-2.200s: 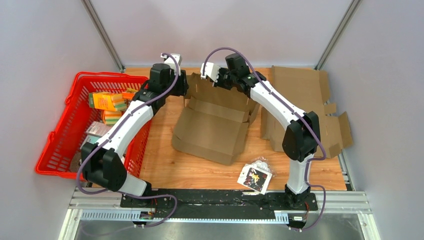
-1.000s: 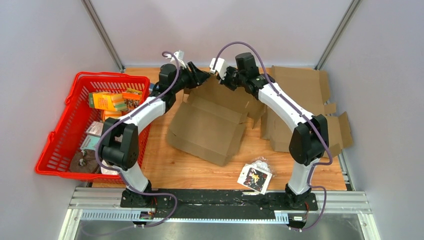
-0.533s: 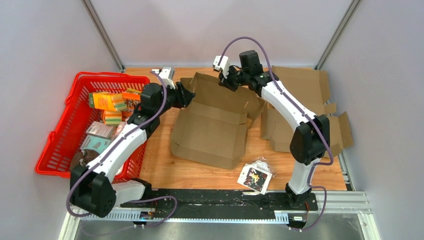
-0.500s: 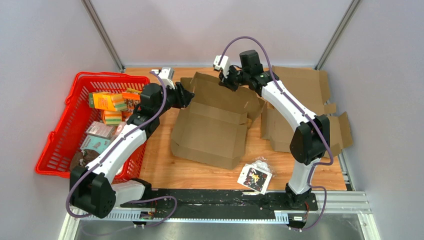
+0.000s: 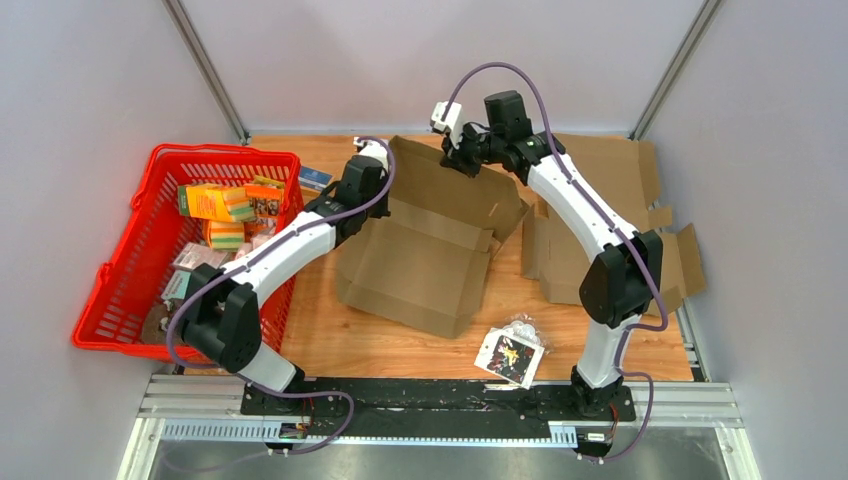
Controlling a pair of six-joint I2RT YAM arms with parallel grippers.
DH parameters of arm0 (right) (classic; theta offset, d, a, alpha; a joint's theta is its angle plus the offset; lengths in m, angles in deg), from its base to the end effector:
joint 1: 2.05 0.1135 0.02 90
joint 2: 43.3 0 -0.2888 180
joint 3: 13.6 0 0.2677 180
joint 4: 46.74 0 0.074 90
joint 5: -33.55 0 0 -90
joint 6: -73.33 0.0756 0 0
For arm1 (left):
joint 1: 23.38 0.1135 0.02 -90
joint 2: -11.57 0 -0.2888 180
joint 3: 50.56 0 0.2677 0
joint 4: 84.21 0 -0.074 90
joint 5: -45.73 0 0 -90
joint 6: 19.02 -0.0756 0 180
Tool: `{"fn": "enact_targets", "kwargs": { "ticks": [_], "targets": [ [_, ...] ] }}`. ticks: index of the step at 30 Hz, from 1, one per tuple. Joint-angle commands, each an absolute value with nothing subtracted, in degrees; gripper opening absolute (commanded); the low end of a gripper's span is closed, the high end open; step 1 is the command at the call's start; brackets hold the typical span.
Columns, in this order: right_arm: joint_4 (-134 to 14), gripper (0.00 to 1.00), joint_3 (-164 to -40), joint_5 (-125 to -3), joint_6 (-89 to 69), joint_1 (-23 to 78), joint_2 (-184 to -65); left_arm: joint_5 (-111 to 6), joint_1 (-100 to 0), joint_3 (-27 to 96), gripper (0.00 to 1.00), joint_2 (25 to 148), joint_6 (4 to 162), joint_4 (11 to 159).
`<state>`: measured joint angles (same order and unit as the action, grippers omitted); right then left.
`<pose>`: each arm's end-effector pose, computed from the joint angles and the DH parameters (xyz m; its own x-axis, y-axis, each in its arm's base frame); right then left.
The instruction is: Fold the paper box
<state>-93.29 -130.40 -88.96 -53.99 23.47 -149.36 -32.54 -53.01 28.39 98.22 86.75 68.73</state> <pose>0.4108 0.2411 0.3603 0.0388 -0.5480 -0.8356 -0.9218 0.3031 -0.2416 0.3466 -0.1795 0.2815 -0.5690 0.0175 -0.8221 0.1914 0.9751 -0.1117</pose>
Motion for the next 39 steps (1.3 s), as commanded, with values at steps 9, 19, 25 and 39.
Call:
{"fn": "enact_targets", "kwargs": {
  "ticks": [9, 19, 25, 39],
  "targets": [
    [-97.39, 0.00, -134.39, -94.33, -57.01, 22.48, -150.09, -21.86, -49.75, 33.49, 0.13, 103.58, 85.83, 69.04],
    [-97.48, 0.00, -134.30, -98.28, -57.10, 22.21, -150.17, -18.78, -49.48, 33.68, 0.10, 108.94, 85.13, 73.42],
    [-95.46, 0.00, -134.39, -99.34, -55.00, 22.04, -150.61, -26.78, -48.69, 28.76, 0.18, 110.27, 88.29, 82.57],
    [-88.26, 0.00, -131.76, -103.12, -48.58, 21.42, -151.49, -33.99, -47.37, 23.74, 0.31, 114.05, 93.56, 95.67]
  ]
}}
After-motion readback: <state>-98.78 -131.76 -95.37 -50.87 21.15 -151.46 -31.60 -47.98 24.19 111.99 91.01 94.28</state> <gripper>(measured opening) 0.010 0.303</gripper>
